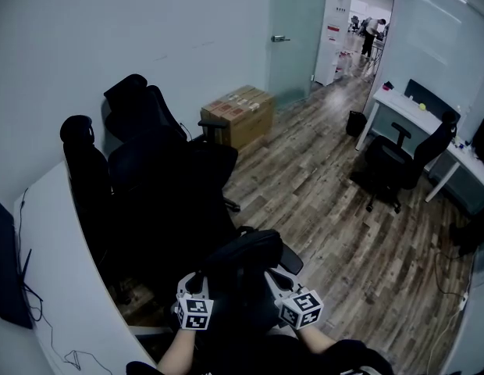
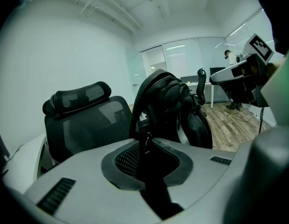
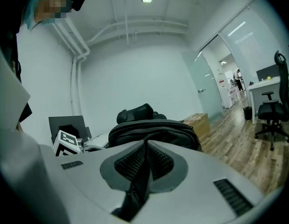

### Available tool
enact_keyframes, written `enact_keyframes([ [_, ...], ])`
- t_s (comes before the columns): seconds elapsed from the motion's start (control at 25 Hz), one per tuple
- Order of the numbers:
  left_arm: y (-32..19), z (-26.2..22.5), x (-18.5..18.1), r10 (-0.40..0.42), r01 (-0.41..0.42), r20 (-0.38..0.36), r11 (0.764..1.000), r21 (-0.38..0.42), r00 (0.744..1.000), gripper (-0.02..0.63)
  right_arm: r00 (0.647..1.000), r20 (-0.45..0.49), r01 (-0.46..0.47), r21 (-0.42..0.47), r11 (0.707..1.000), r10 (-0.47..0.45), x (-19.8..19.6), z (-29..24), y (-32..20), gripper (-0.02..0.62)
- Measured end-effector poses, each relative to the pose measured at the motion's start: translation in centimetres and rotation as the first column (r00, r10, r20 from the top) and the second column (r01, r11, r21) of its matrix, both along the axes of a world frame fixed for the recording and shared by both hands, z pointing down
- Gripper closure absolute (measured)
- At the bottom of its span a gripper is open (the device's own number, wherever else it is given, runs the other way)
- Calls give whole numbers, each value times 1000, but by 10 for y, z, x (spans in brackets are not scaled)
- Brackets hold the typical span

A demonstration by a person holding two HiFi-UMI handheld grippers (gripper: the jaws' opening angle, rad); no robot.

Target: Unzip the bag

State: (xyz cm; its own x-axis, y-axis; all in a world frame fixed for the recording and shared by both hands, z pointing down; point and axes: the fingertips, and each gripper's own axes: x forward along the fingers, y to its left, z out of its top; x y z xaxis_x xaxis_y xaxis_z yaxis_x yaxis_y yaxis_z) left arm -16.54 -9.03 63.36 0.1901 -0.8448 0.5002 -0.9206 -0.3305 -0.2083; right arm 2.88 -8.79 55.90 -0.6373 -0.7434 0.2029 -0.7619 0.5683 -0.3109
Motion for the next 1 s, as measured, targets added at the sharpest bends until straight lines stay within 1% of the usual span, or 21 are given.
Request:
enact_keyframes([
  [0.64, 8, 4, -10, -10, 10, -9, 1000, -3, 1000, 551, 998, -60, 25, -34, 999, -27, -10, 14, 1, 551],
  [1.0, 9, 9, -23, -26, 26, -17, 1000, -10, 1000, 551, 997, -70, 26, -30, 999, -28, -18, 13, -1, 551],
])
